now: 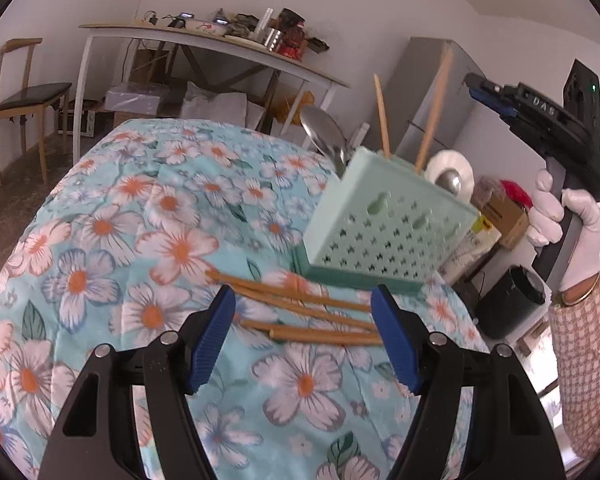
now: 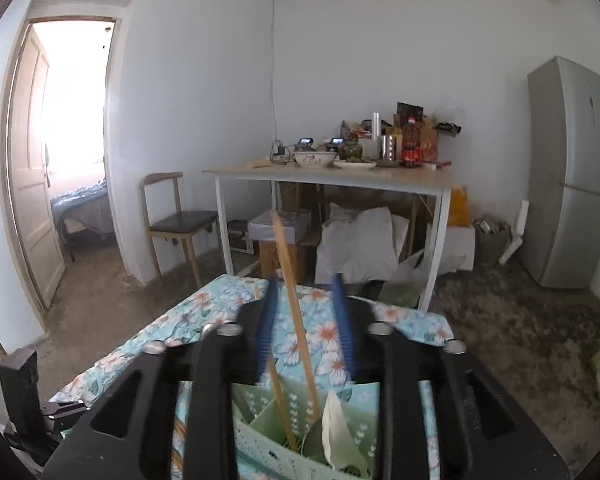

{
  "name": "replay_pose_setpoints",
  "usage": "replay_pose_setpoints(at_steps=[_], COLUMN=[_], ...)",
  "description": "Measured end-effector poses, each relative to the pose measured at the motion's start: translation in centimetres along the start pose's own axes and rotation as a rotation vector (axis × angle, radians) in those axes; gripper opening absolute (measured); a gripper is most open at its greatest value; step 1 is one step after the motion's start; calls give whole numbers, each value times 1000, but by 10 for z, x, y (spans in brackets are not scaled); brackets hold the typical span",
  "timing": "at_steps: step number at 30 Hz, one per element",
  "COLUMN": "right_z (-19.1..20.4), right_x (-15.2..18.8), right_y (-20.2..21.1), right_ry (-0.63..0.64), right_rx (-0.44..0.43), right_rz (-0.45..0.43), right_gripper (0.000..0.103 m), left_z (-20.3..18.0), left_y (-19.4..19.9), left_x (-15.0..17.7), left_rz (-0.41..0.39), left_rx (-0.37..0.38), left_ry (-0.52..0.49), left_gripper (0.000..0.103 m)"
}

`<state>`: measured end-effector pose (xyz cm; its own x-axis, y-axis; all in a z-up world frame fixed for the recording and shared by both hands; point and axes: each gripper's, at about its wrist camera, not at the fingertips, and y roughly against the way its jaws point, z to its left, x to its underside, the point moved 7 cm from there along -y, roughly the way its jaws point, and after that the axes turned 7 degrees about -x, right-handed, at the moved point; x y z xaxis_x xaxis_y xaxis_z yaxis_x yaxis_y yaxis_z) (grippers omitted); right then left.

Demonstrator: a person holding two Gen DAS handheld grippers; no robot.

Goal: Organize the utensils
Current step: 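Lower the chopsticks into the green holder and open both tools, then move the left tool back to the chopstick pile, rolling it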

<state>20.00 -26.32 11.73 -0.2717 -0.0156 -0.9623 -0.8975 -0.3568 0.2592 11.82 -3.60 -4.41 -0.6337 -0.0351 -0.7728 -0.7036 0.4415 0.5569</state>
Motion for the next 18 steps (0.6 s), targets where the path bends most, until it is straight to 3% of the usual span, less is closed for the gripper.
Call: replay_pose_setpoints(at_steps=[9,14,18], right_z=[-8,-4,-2], right_x=[8,38,84], right_y=[54,80,82], right_ry=[-78,-141,-236], right_rx=[-6,-37,-55], right_rz=[-31,0,79], right_gripper=[38,39,39], left_z=[-14,-21,-29], left_y=[1,-3,-4], left_x=[11,16,21], left_rz=[18,41,48], left_rx=[-3,-2,4], left_ry=[-54,-66,-78], left_gripper=[68,68,68])
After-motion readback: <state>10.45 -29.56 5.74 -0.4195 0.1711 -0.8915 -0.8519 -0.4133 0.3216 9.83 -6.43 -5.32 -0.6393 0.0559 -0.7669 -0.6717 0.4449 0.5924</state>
